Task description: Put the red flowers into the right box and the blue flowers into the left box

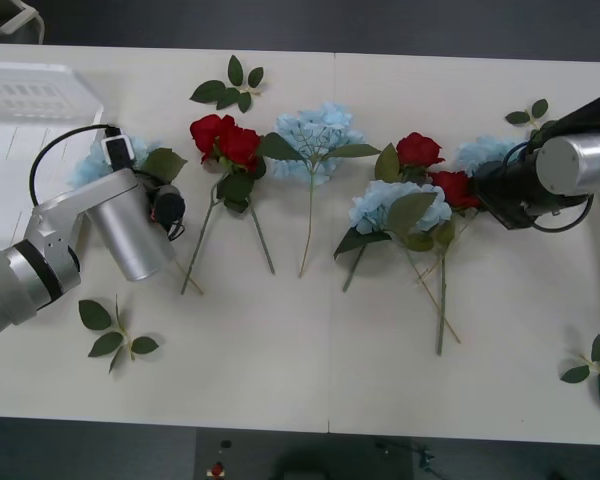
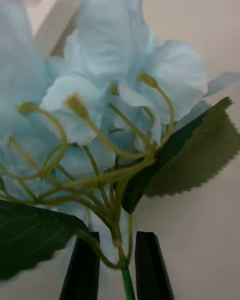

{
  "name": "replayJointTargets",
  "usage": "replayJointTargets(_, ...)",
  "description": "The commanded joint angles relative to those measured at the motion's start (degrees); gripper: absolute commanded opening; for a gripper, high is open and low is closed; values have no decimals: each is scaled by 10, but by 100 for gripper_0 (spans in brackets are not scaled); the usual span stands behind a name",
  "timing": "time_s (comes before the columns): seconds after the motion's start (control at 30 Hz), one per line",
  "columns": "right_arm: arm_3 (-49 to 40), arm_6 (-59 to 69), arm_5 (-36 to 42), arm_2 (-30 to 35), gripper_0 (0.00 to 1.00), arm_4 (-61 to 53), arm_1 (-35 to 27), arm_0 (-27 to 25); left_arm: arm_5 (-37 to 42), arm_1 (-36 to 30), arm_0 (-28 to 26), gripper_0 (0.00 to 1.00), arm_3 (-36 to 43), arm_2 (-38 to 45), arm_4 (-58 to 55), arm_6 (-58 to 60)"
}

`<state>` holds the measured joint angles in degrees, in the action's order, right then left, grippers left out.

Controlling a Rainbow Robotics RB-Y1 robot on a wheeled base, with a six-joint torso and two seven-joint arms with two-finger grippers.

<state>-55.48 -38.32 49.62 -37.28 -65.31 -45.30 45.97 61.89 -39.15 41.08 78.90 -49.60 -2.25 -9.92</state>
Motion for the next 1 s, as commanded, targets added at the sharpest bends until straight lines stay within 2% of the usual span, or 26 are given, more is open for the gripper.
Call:
replayJointTargets(0.03, -22, -96, -1, 6, 0, -69, -56, 15, 54, -66, 11, 0, 164, 39, -63, -23)
replayJointTargets(0.13, -34, -152, -3, 7, 0, -145, -86, 9, 86, -89, 8, 0, 219, 78, -100, -59)
replayJointTargets(0.23, -53, -248, -4, 6, 0, -270, -132, -6, 94, -112, -14, 0, 262, 142, -104, -111)
replayJointTargets(0.33, -78, -344, -4, 10, 0, -364, -173, -30, 85, -130, -37, 0, 269, 196, -101, -172)
replayJointTargets(0.5, -146, -579, -4, 76, 0, -523, -213, -122, 66, -177, -84, 0, 263, 279, -101, -268)
replayJointTargets(0.67, -227, -779, -4, 165, 0, -579, -209, -212, 26, -207, -141, 0, 247, 342, -115, -332)
replayJointTargets(0.77, -297, -883, -4, 227, 0, -595, -187, -267, -37, -223, -173, 0, 204, 384, -150, -390)
replayJointTargets(0.93, -388, -976, -4, 277, 0, -597, -135, -311, -128, -231, -185, 1, 113, 407, -210, -482)
replayJointTargets(0.97, -405, -992, -3, 278, 0, -600, -124, -312, -150, -231, -184, 7, 93, 406, -219, -499)
replayJointTargets(1.0, -416, -1004, -1, 278, 0, -601, -115, -312, -165, -230, -184, 28, 82, 406, -224, -510)
